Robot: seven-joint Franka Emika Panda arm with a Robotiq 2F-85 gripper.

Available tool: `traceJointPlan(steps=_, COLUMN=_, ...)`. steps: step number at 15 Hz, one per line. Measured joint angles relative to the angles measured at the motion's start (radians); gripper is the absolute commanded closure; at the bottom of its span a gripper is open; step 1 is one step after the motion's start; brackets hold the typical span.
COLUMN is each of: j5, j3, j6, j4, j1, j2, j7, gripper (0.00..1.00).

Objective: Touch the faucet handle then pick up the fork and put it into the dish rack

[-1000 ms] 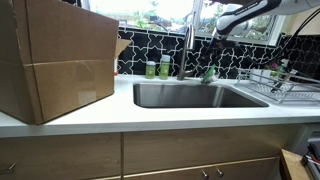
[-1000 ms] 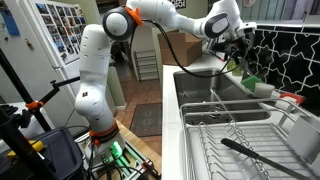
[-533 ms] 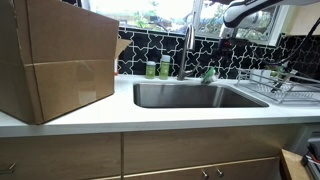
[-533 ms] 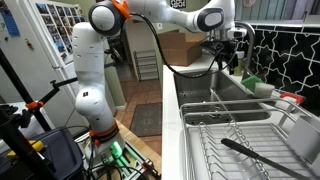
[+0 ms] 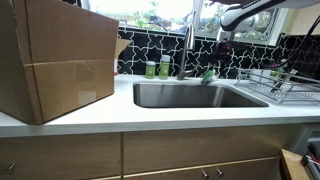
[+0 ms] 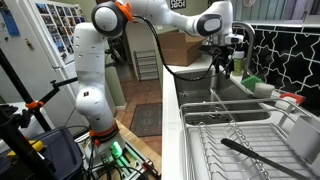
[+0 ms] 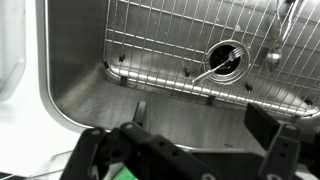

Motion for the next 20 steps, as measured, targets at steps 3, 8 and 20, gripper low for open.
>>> traceJointPlan(steps=3, j5=0.003, j3=0.005, j6=0.022, j4=-0.029, j1=0.032, j2=0.061, j7=0.041, gripper=0.0)
traceJointPlan(steps=8, j5=0.135, j3=0.005, j6=0.206, j4=-0.102, j1=0.024, j2=0.154, j7=0.086, gripper=0.0)
traceJointPlan(steps=20, j5=0.418, j3=0.086, j6=0.448, j4=-0.07, j1=-0.022, j2=0.376, j7=0.114, gripper=0.0)
